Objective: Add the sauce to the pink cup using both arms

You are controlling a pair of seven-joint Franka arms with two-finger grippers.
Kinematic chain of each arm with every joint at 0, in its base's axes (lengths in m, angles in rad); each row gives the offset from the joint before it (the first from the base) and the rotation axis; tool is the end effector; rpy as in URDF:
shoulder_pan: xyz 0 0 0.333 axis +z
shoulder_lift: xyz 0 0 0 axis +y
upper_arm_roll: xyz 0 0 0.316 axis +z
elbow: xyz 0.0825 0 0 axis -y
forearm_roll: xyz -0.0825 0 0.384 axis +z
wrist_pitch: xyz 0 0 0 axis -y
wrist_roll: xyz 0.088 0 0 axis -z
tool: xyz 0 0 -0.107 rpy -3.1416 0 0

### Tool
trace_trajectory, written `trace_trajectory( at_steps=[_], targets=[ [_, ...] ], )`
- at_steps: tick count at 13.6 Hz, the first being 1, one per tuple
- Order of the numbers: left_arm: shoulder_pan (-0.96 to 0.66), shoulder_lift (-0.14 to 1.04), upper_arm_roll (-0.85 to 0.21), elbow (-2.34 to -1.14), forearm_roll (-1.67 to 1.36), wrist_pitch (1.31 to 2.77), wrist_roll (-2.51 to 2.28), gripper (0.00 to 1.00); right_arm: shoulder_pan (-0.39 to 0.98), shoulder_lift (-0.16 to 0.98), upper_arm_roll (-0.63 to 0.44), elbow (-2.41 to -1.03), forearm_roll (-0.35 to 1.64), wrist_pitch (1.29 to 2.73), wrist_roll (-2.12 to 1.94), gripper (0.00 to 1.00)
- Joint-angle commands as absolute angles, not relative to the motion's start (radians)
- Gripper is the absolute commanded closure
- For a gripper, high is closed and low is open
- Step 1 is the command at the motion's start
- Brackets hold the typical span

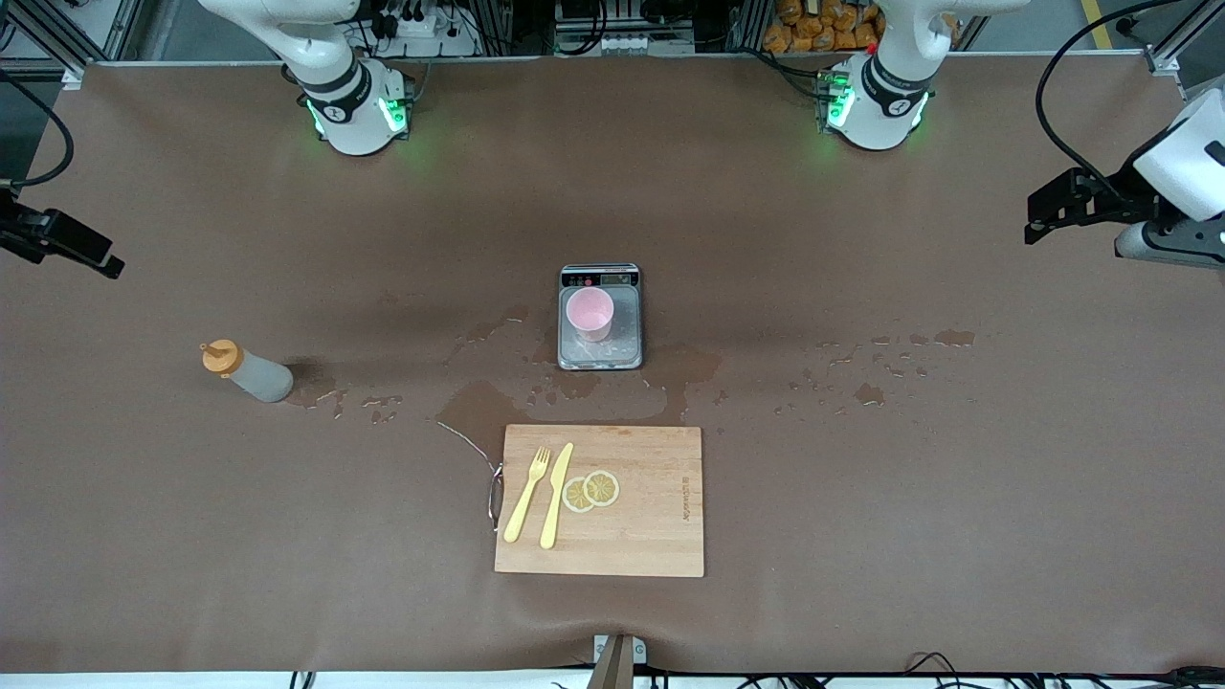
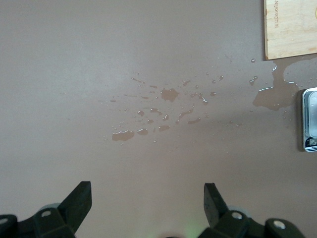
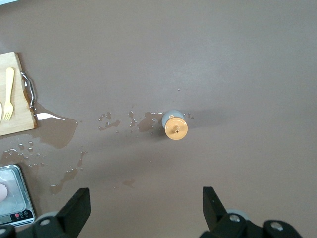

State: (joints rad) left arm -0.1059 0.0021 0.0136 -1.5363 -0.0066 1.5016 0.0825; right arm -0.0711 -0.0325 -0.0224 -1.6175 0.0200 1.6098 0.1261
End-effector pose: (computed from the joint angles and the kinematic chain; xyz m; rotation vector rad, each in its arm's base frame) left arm 0.5459 -0.0513 0.6336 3.1227 -0.2741 -0.0577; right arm 0.5457 -0.0493 0.6238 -3.1014 0.3427 -0.0381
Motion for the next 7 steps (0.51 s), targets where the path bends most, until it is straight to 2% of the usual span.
trace_trajectory(
  at_steps=[1,7],
  targets=[
    [-0.107,0.002,0.009,-1.528,0.025,1.497,0.083,0.0,-0.06,-0.041,-0.025,-1.635,0.021,1.641,0.146,0.0],
    [-0.107,0.002,0.009,-1.528,0.025,1.497,0.083,0.0,-0.057,-0.04,-0.026,-1.634,0.043,1.652,0.146,0.0]
  ],
)
